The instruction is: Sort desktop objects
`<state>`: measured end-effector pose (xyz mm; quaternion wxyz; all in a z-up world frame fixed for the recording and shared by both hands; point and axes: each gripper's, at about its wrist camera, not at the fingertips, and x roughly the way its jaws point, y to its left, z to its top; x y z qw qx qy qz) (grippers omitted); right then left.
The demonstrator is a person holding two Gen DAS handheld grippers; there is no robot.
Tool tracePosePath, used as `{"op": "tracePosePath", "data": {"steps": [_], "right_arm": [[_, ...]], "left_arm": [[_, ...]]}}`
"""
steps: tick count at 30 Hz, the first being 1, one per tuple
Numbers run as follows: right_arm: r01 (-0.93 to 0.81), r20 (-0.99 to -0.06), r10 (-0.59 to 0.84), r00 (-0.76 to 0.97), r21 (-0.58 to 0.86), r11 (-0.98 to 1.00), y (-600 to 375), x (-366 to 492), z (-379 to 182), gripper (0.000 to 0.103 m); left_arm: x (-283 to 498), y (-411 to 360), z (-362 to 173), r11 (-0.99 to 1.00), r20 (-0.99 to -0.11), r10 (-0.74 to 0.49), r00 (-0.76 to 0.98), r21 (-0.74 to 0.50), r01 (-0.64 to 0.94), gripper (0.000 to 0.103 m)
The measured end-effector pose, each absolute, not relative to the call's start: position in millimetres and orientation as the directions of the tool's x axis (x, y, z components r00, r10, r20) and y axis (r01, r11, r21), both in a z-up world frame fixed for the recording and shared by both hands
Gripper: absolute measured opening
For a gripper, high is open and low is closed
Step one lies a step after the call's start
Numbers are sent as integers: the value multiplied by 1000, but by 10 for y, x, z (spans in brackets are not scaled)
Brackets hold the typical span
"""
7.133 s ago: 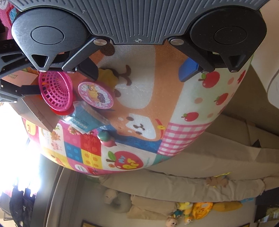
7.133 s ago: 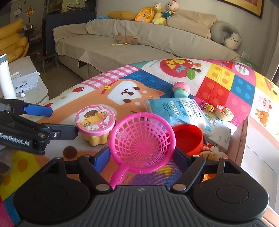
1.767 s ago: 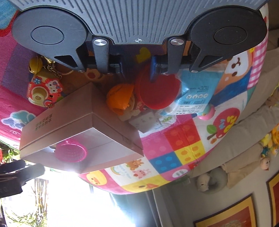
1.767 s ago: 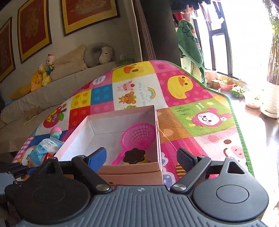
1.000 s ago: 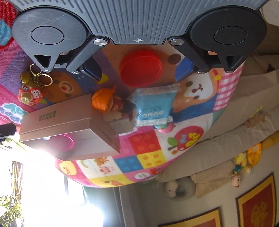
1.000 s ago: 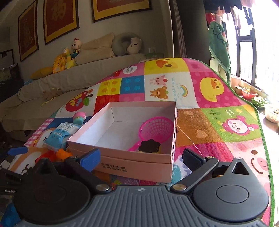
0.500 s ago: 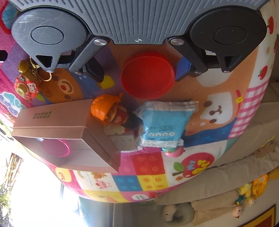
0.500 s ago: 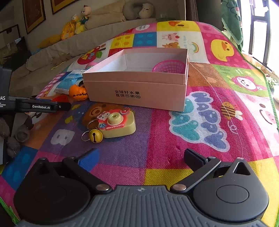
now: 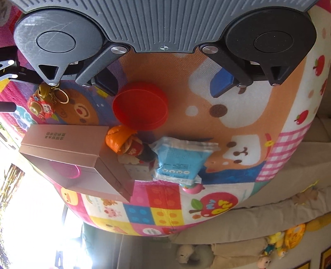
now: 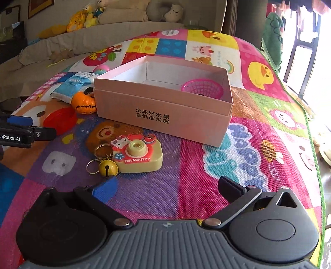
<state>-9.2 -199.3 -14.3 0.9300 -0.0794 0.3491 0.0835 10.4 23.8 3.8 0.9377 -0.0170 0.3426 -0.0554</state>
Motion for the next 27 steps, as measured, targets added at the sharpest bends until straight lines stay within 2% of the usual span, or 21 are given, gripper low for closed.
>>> {"op": "tracePosePath", "data": {"steps": [3,8,9,11,15,19,21,26,27], "right_arm": [[-281,-654,140,743,-114,953,-1770,-64,-151,103],[-280,-639,156,753,-97,955,-1785,-3,-104,102],[-275,-638,155,755,-92,957,-1820,3,-99,100],[-282,-653,180,735,-54,958,-1901,21,-94,87],[-347,-670,273,691,24,938,-2019,-23,-59,86],[-330,-642,239,729,-23,944,-2064,-68,-15,86],[-329,-644,244,725,-14,944,-2076,-21,-25,82],[-348,-660,281,697,32,937,-2032,142,-97,61],[-348,-656,279,702,27,937,-2022,142,-96,59]], "left_arm": [[87,223,40,993,-636,-118,762,-60,104,100],[80,263,33,991,-630,-131,765,-91,95,101],[84,268,30,991,-631,-133,765,-94,95,101],[87,265,32,991,-630,-134,765,-94,96,101],[88,263,32,991,-631,-134,764,-95,95,101],[88,258,32,991,-631,-132,764,-92,95,102],[89,258,33,991,-631,-132,764,-93,95,102],[86,247,25,992,-631,-128,765,-87,95,102],[85,247,22,992,-631,-128,765,-85,95,102]]}}
